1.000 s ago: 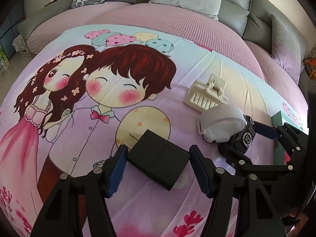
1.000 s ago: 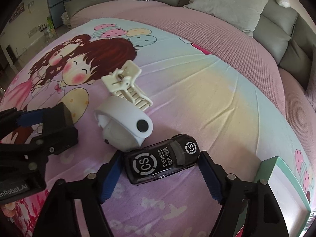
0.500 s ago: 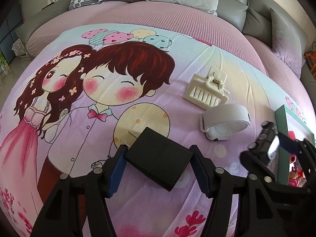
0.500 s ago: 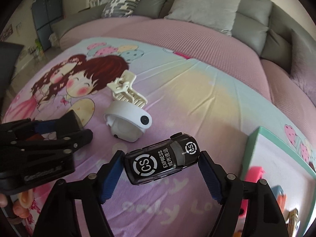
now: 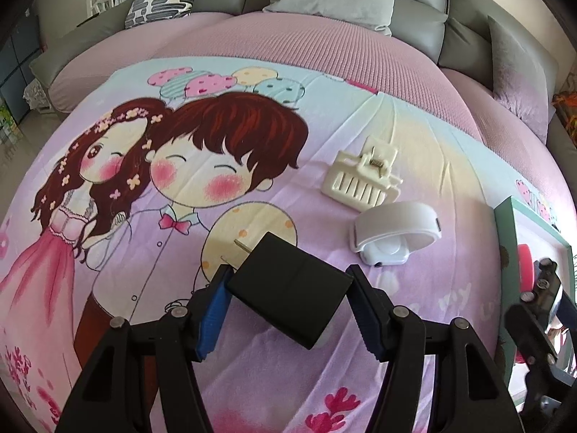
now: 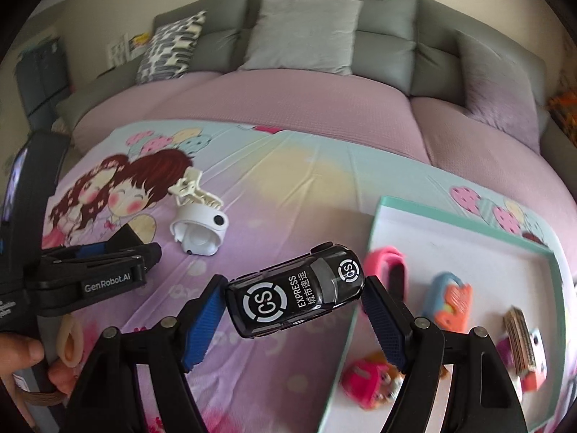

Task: Organize rigid objects
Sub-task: 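Carry the toy car and charger over the tray with both tools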

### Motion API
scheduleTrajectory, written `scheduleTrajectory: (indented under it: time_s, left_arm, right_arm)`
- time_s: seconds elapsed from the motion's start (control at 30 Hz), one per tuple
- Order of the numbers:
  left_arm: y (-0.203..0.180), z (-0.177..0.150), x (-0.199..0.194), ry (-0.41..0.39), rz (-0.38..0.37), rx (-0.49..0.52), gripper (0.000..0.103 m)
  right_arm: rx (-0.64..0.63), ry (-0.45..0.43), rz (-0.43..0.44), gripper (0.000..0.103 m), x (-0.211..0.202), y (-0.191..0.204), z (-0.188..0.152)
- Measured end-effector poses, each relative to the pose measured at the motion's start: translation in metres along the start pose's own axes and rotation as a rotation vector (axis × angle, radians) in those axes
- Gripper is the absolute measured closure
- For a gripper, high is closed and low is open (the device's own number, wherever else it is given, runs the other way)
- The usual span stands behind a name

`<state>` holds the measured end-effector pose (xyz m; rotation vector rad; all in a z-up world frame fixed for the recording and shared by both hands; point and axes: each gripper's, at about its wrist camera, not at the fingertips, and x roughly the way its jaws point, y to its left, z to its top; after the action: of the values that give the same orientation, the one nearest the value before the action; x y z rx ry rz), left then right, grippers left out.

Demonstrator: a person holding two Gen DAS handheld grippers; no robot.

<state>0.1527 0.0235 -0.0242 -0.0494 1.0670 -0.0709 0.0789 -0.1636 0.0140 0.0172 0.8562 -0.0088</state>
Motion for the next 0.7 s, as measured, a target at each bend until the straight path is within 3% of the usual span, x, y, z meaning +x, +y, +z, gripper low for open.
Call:
scheduleTrajectory:
  time_s: [0.4,0.7]
  left_arm:
    - [-0.032,0.006,-0.038,-0.106,-0.009,0.073,0.038]
    - [-0.079,0.005,-0.056,-0.161,-0.016,0.191,0.038]
  right_arm:
    - [0.109,-0.078,-0.094,0.025,-0.033,-0.04,-0.008]
    - [0.195,-0.082,-0.157,0.025,-0.04,-0.082,-0.012]
